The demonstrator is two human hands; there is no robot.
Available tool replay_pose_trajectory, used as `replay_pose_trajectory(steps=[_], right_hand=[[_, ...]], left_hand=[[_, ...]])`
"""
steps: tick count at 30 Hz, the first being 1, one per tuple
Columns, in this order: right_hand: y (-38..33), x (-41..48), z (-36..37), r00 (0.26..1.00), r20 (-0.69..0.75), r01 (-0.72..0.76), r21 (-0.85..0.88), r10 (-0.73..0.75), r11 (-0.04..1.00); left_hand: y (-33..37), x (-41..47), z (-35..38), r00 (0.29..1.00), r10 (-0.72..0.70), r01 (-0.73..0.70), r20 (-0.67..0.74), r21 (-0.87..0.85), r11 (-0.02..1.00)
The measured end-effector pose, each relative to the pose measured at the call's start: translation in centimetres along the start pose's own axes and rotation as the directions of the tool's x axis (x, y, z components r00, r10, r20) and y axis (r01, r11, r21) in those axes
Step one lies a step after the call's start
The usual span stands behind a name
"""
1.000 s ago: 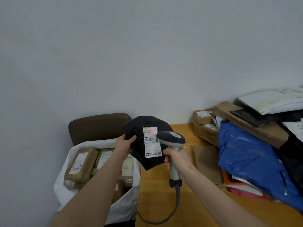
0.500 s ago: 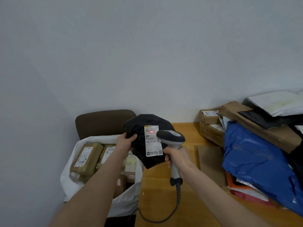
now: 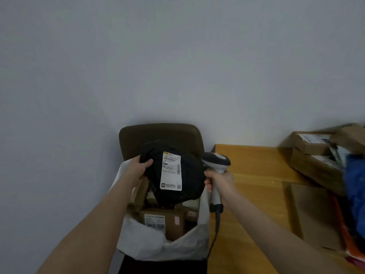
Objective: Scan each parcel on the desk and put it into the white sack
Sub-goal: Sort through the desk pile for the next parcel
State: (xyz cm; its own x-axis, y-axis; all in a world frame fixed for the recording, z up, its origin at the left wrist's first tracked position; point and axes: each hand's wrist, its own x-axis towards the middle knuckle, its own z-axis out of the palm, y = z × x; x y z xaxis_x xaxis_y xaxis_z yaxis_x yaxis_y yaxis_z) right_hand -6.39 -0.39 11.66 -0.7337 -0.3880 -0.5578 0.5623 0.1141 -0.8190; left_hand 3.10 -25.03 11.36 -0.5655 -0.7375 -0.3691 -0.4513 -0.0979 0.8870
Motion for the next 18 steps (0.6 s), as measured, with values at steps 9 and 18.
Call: replay_pose_trajectory(steps=[9, 18], right_hand=[[4.9, 6.3, 7.6, 0.985, -0.081, -0.155, -0.023, 0.152, 0.988], [7.5, 8.2, 7.4, 0.96, -0.191, -0.208, -0.006, 0.203, 0.978]], left_hand=[[-9.0, 9.7, -2.7, 0.986, -0.167, 0.157, 0.007, 0.289, 0.944], [-11.5, 10.0, 1.3, 0.932, 0.36, -0.208, 0.048, 0.883, 0.421]])
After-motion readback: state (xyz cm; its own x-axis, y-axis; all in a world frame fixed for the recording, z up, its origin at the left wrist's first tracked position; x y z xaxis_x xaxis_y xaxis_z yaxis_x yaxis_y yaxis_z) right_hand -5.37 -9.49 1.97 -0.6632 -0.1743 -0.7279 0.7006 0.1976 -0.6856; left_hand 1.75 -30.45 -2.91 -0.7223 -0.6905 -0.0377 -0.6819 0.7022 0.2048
